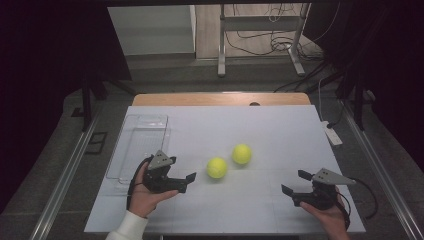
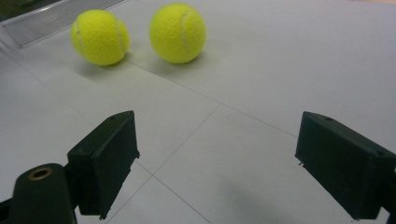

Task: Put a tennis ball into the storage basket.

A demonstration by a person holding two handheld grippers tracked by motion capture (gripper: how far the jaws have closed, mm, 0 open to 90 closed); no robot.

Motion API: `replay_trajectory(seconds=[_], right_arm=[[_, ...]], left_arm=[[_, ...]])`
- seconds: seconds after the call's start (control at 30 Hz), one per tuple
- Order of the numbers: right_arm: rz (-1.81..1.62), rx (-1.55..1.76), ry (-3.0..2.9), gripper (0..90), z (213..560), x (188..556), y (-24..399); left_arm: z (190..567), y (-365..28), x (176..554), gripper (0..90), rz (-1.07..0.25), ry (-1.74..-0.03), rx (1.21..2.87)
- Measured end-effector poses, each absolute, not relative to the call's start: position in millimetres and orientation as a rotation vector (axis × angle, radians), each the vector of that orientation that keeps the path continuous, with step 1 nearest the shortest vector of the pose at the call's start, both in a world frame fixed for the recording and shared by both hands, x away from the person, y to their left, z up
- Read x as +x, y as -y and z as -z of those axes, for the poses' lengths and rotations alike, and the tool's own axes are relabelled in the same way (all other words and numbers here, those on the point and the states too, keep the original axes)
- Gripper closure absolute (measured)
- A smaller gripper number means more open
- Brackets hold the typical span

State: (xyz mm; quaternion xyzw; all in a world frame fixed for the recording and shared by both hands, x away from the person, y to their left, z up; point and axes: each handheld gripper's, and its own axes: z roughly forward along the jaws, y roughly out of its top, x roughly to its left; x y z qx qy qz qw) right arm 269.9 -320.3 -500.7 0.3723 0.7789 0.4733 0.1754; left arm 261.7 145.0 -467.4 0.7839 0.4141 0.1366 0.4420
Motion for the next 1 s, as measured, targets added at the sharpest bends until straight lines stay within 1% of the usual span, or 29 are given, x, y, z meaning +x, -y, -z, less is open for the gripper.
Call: replay_trajectory(seconds=[0.63,1.0], right_arm=[[-1.331,1.047,-2.214,12.9,502,270,318],[-1.320,1.047,-2.220,12.9,502,270,318]], left_arm=[[464,-127,270,9.4,-0.315,-1.002,1.973],[469,-118,271,9.2,-0.300,-0.991,2.000]])
